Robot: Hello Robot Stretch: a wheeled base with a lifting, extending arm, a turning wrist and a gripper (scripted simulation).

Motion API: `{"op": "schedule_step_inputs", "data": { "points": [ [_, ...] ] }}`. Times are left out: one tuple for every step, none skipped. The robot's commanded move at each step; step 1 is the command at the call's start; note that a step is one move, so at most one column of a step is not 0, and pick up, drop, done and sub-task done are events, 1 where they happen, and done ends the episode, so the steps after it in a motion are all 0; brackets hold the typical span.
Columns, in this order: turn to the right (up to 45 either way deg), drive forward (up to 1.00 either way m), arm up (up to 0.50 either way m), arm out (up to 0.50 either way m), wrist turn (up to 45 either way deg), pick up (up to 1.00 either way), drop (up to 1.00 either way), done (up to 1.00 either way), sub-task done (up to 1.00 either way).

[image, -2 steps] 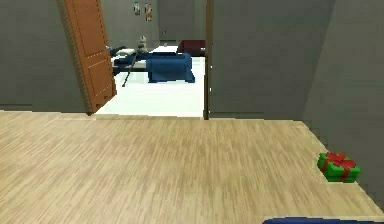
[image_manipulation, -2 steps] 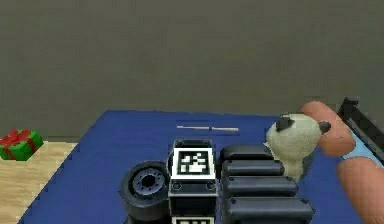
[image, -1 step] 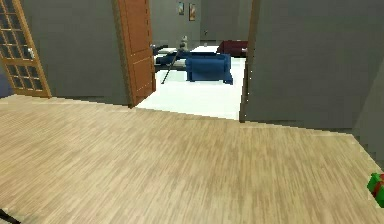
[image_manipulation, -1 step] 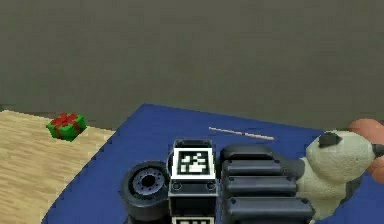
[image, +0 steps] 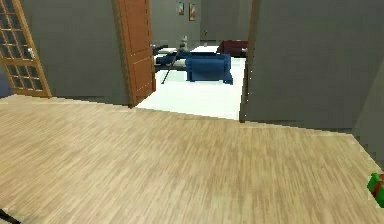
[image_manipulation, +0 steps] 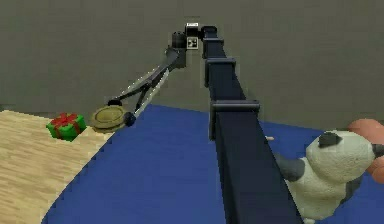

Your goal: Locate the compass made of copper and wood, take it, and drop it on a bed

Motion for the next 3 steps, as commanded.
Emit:
{"op": "schedule_step_inputs", "data": {
  "points": [
    [0.0, 0.00, 0.00, 0.00, 45.0, 0.00, 0.00, 0.00, 0.00],
    [0.0, 0.00, 0.00, 0.00, 45.0, 0.00, 0.00, 0.00, 0.00],
    [0.0, 0.00, 0.00, 0.00, 45.0, 0.00, 0.00, 0.00, 0.00]
  ]
}}
